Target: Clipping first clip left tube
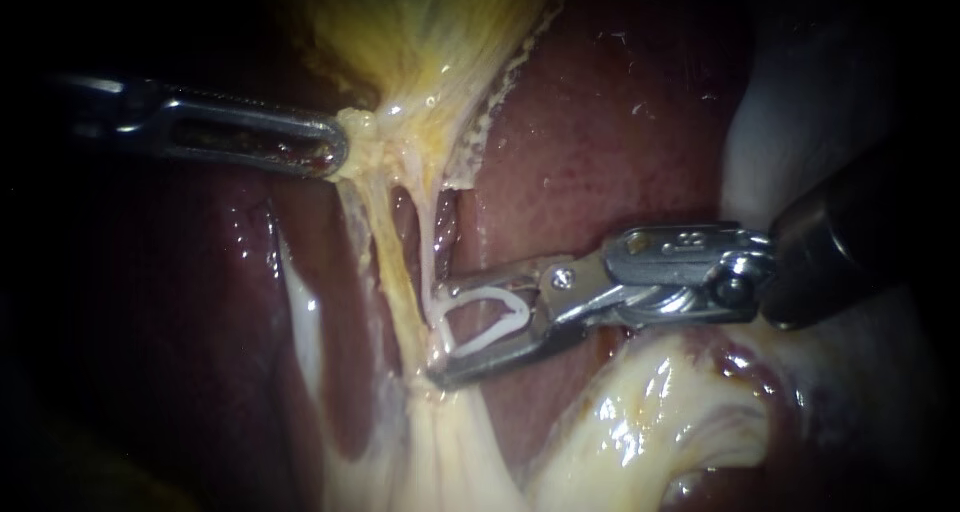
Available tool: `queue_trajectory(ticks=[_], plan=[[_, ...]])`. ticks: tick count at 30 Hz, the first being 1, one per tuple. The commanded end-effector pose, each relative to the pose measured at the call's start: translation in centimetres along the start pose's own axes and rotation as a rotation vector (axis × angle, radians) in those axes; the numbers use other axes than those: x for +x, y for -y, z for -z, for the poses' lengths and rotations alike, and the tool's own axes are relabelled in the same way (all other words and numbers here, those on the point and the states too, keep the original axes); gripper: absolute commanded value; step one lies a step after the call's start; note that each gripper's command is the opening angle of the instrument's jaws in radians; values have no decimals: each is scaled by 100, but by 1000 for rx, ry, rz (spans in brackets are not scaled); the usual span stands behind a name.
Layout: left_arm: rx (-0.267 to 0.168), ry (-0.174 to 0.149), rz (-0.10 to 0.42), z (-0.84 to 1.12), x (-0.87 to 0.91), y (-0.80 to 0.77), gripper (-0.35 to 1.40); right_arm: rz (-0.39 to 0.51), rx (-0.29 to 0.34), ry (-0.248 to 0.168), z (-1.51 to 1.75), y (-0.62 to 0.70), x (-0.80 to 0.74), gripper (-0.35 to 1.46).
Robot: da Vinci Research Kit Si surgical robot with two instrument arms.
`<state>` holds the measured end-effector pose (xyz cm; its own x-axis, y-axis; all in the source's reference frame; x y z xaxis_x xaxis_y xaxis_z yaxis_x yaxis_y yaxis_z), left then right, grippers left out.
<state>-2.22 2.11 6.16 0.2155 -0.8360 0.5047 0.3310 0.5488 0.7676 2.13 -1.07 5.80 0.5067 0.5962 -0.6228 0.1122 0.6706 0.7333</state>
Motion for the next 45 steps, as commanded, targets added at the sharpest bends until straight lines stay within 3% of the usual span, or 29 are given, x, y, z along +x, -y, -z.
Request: queue_trajectory(ticks=[1,7,14,28,35,45], plan=[[0,0,0,1,0,0,-35,4,8,2,3,3,2,49],[1,0,0,1,0,0,-35,7,45,4,20,16,15,46],[1,0,0,1,0,0,-35,0,61,-17,9,15,18,46],[-1,-2,0,-1,0,0,-35,-4,13,-27,-10,-15,-2,49],[-2,-2,0,-2,0,0,-35,-7,-6,-37,-11,-26,-2,50],[-1,-6,-1,-4,1,0,-35,-11,-28,-6,-15,-45,-4,50]])
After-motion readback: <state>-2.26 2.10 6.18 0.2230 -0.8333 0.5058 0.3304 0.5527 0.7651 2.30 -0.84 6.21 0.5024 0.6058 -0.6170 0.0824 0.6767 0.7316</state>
